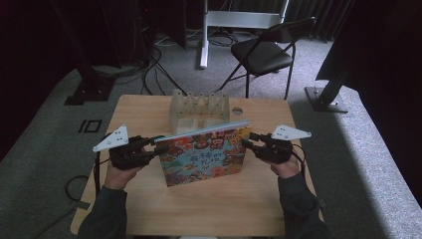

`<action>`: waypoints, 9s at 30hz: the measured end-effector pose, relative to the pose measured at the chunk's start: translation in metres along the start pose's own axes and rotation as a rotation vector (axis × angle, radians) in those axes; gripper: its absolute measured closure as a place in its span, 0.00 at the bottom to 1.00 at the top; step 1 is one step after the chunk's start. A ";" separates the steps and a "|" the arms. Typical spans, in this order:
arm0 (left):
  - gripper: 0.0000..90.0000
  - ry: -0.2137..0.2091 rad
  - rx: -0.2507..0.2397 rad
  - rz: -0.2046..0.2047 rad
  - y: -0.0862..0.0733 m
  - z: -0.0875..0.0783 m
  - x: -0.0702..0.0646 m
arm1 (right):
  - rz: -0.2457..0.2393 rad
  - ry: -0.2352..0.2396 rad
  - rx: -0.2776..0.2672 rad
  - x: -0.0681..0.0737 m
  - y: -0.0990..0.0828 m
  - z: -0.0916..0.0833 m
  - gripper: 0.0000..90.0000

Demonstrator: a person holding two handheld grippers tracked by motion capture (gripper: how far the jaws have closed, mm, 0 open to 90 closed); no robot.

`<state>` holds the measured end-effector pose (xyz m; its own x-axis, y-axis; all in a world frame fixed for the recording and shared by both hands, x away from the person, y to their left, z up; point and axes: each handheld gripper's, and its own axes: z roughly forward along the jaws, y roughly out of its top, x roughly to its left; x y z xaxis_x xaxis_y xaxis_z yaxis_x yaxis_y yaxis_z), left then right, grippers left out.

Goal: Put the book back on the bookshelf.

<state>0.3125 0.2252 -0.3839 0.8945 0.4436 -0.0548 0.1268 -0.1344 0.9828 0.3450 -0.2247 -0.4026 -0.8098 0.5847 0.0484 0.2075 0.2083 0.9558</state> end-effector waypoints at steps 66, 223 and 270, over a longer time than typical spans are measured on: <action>0.81 -0.052 -0.071 0.025 -0.007 0.016 -0.005 | 0.053 -0.010 0.026 -0.010 -0.022 -0.006 0.63; 0.90 0.131 -0.139 0.094 -0.023 0.029 -0.061 | 0.180 -0.416 0.419 -0.039 -0.157 -0.008 0.27; 0.90 0.258 -0.146 0.053 -0.028 0.002 -0.059 | 0.177 -0.413 0.410 -0.036 -0.159 -0.008 0.26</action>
<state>0.2567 0.2008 -0.4083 0.7574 0.6524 0.0254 0.0032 -0.0427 0.9991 0.3368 -0.2857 -0.5537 -0.4807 0.8769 0.0010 0.5803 0.3173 0.7501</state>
